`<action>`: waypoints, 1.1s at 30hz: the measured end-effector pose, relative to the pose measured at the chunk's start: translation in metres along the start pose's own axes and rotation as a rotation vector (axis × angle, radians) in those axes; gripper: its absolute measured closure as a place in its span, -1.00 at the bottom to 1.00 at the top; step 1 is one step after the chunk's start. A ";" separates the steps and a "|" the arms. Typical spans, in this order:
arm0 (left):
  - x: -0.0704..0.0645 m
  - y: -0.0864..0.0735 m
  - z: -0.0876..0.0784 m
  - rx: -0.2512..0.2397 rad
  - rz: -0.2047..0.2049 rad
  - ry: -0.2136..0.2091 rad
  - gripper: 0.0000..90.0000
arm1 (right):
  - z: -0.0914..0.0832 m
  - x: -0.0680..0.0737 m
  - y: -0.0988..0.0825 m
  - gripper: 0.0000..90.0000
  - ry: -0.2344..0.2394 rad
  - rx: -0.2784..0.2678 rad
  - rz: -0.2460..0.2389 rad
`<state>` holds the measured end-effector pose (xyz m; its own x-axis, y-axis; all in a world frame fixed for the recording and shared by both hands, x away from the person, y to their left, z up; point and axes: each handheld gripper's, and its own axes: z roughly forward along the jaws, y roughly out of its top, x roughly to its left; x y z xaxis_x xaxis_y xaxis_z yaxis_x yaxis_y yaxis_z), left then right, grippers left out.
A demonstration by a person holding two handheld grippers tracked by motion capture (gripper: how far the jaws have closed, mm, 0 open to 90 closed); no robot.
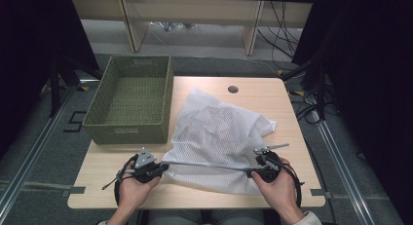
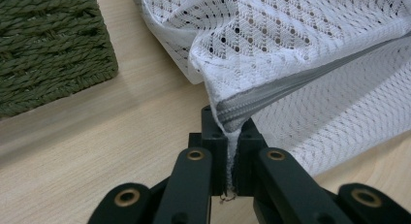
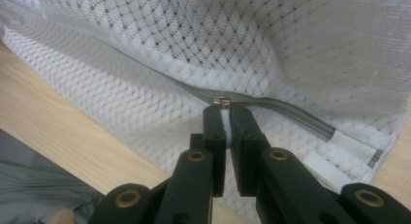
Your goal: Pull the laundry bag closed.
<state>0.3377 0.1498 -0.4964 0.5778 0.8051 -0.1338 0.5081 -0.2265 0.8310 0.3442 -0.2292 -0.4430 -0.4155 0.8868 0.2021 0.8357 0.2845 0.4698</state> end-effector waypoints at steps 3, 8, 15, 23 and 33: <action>0.000 -0.001 0.000 0.004 -0.017 0.001 0.93 | 0.001 -0.002 0.000 0.93 0.009 0.002 -0.001; 0.002 0.000 -0.001 0.023 0.010 0.005 0.93 | 0.001 0.000 0.001 0.93 -0.005 0.012 0.030; 0.002 0.000 0.000 -0.003 -0.016 0.001 0.93 | 0.000 -0.002 0.000 0.93 -0.026 0.016 0.036; 0.003 0.000 -0.001 0.012 -0.011 0.010 0.93 | -0.001 -0.009 -0.002 0.93 -0.016 0.003 0.004; 0.004 0.000 -0.002 -0.001 -0.019 0.011 0.93 | -0.001 -0.010 -0.004 0.93 -0.019 0.009 0.012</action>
<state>0.3387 0.1537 -0.4960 0.5610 0.8151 -0.1442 0.5187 -0.2104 0.8287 0.3451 -0.2397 -0.4458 -0.3985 0.8970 0.1912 0.8438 0.2769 0.4597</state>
